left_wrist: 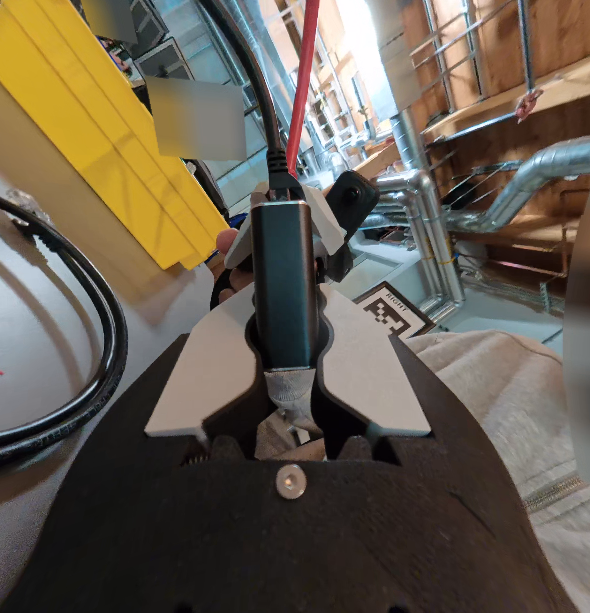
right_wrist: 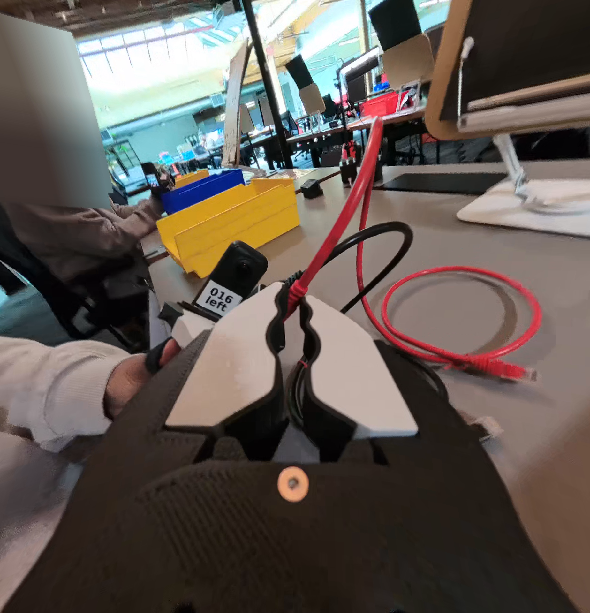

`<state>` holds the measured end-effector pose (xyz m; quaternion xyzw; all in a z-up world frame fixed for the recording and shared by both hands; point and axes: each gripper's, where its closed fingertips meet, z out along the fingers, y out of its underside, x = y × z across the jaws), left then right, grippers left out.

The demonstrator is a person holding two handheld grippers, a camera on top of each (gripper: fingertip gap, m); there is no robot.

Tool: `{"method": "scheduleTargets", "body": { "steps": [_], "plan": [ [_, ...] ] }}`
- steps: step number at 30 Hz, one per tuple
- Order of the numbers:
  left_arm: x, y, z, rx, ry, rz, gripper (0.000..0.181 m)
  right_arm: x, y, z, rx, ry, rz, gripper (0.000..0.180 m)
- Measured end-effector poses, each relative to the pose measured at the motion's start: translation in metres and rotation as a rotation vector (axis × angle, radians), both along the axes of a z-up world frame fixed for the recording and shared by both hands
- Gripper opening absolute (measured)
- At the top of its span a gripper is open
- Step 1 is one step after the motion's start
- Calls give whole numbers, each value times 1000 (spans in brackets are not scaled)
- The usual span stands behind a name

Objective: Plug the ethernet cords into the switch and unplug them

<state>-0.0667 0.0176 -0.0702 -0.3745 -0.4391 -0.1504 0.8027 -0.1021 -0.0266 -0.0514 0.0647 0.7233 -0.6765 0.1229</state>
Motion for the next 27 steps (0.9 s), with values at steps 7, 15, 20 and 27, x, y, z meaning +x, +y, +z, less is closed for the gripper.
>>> {"method": "scheduleTargets", "body": {
  "steps": [7,15,20,27],
  "plan": [
    [6,-9,-34,-464,50,-17,29,5,7,-16,33,-155,193,12],
    [6,-33,-36,-521,53,11,28,28,2,-44,151,-154,291,43],
    [11,-25,-36,-539,79,-41,28,32,2,-32,72,-238,325,47],
    [15,-14,-42,-596,87,-101,28,32,11,-32,72,-302,382,23]
  ]
}}
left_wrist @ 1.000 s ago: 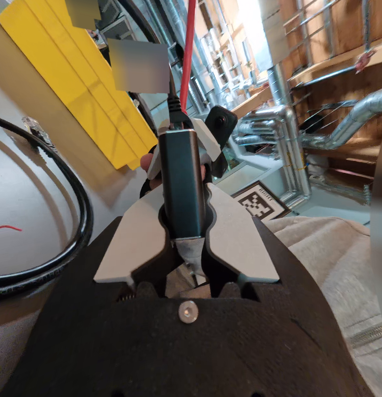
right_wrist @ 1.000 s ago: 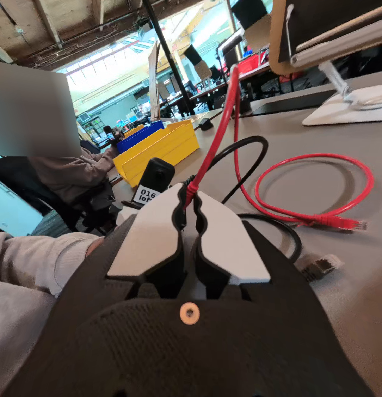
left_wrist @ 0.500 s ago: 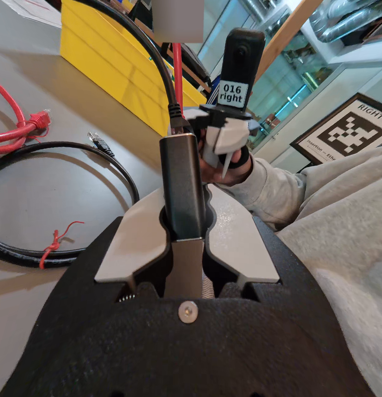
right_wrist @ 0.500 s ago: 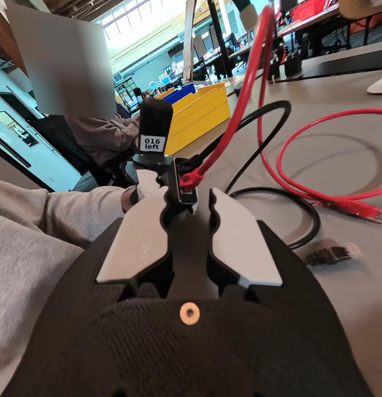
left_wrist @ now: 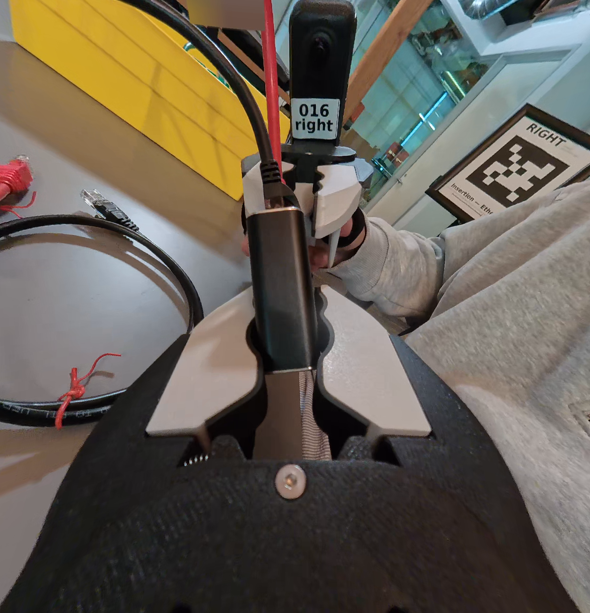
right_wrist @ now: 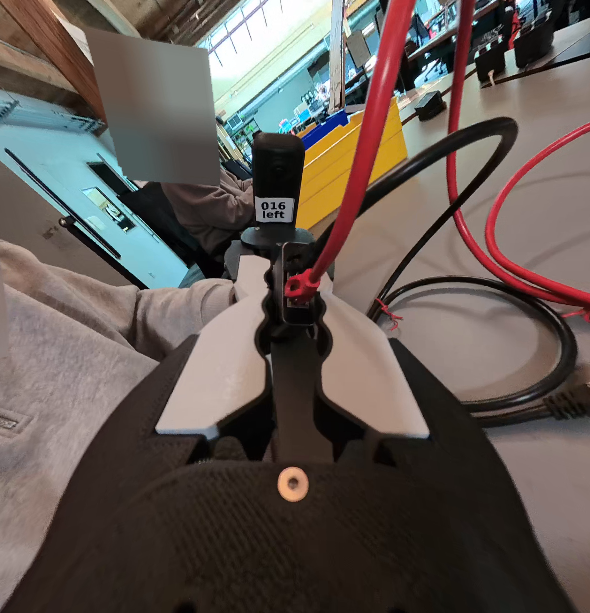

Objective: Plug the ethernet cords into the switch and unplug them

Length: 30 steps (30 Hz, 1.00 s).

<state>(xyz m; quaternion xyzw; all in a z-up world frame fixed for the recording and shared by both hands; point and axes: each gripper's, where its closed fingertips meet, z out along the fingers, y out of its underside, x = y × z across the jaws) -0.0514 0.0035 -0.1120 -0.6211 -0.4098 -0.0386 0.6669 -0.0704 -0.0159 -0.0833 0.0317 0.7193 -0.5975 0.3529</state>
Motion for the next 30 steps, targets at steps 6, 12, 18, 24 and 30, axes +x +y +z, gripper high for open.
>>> {"method": "scheduleTargets", "body": {
  "steps": [6,12,18,24,30],
  "plan": [
    [2,3,0,-22,11,-14,28,1,3,-2,12,21,16,16],
    [4,5,1,-9,15,-36,29,2,4,-1,13,17,27,15],
    [5,6,2,28,0,-52,32,11,3,-2,25,71,36,14],
    [3,2,5,96,-16,-39,27,12,3,-4,34,80,39,14],
    [-2,-3,4,100,-32,7,27,8,0,-9,44,80,15,16]
  ]
}}
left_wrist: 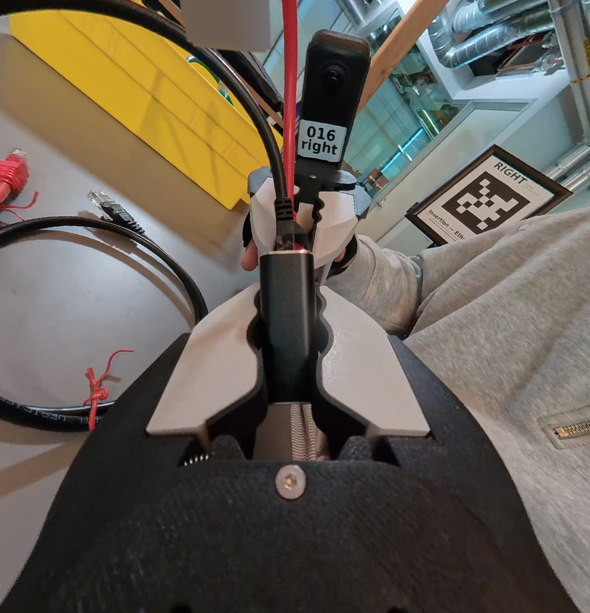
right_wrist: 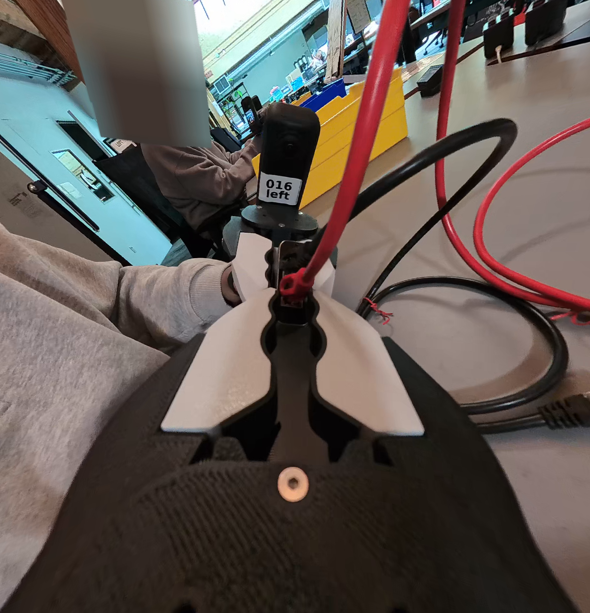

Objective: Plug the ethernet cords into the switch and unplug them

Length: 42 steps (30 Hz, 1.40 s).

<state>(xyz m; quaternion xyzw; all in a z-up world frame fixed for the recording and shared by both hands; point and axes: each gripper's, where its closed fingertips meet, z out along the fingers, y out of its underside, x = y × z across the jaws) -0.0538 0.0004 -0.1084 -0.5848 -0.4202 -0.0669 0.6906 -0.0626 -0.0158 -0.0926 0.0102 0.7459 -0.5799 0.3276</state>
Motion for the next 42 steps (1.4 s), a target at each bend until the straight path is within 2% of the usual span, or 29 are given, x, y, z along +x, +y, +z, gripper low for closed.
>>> {"method": "scheduleTargets", "body": {
  "steps": [11,21,36,42],
  "plan": [
    [-1,0,-2,-23,-1,13,26,-5,-1,-5,24,92,-39,28],
    [-1,4,-5,-64,-2,12,26,-2,2,-6,39,71,-7,21],
    [0,3,0,-54,32,25,26,1,-1,0,17,199,-55,15],
    [-6,2,8,-4,55,53,27,-4,-3,10,-23,75,-92,14]
  ]
}}
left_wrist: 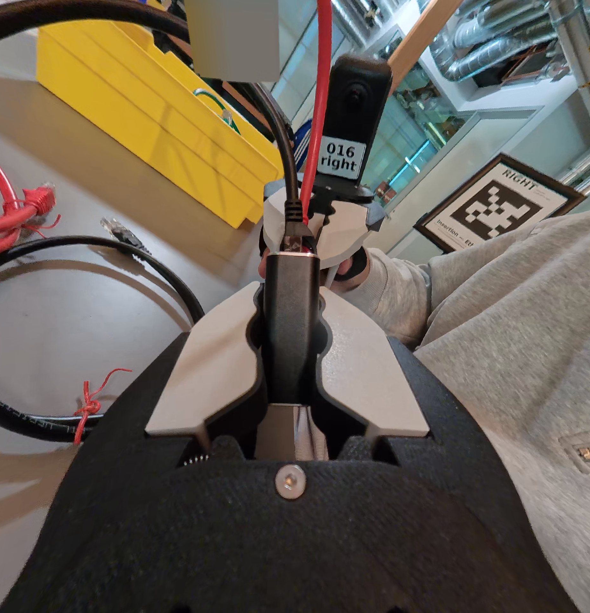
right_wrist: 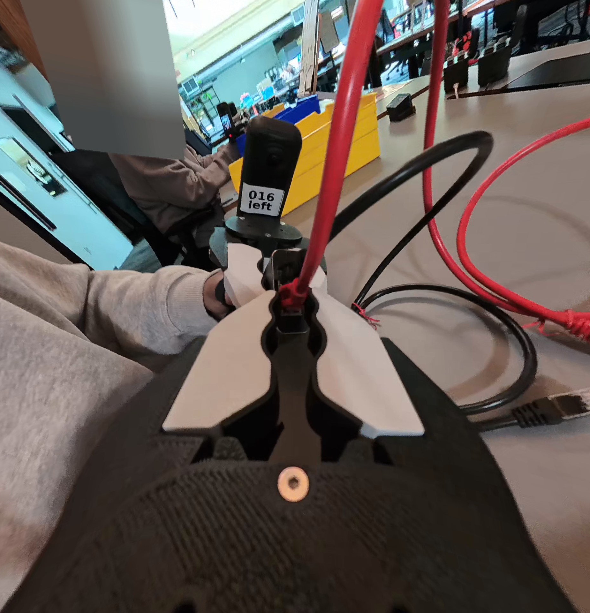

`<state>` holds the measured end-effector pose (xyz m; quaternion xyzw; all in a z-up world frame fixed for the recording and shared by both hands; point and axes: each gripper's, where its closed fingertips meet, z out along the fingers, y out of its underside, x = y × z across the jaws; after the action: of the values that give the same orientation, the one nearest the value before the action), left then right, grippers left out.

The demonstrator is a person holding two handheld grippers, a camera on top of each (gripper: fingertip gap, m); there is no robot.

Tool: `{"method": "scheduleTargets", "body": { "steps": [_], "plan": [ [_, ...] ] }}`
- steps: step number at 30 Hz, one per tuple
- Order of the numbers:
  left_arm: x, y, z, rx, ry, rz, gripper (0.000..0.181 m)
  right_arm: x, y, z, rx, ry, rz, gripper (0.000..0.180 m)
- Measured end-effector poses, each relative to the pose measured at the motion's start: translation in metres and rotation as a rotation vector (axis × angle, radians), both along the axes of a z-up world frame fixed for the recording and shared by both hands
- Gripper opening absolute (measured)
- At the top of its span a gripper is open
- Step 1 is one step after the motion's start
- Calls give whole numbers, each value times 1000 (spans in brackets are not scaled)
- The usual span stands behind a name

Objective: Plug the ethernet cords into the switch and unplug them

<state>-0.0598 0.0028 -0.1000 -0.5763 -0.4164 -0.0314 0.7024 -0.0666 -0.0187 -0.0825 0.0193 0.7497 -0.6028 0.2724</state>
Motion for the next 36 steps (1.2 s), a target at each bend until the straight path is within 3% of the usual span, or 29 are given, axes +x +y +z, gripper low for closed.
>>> {"method": "scheduleTargets", "body": {
  "steps": [4,8,12,17,19,22,28,36],
  "plan": [
    [-4,3,17,90,19,21,27,-6,-1,19,-79,-81,-29,13],
    [-2,8,14,70,5,-12,29,-8,0,22,-99,-251,-18,12],
    [-6,12,15,64,-36,62,29,-13,0,25,-131,-408,-27,11],
    [-6,13,17,234,-91,56,29,-14,-2,21,-79,-69,-112,13],
    [-4,15,18,275,-103,12,29,-13,-2,21,-80,-17,-121,14],
    [-1,14,22,353,-108,-49,29,-12,-3,21,-90,-30,-97,14],
    [-3,10,17,237,-72,-8,29,-13,-5,20,-87,-106,-96,14],
    [2,6,16,279,-57,-27,28,-5,-3,18,-137,-106,-25,15]
  ]
}}
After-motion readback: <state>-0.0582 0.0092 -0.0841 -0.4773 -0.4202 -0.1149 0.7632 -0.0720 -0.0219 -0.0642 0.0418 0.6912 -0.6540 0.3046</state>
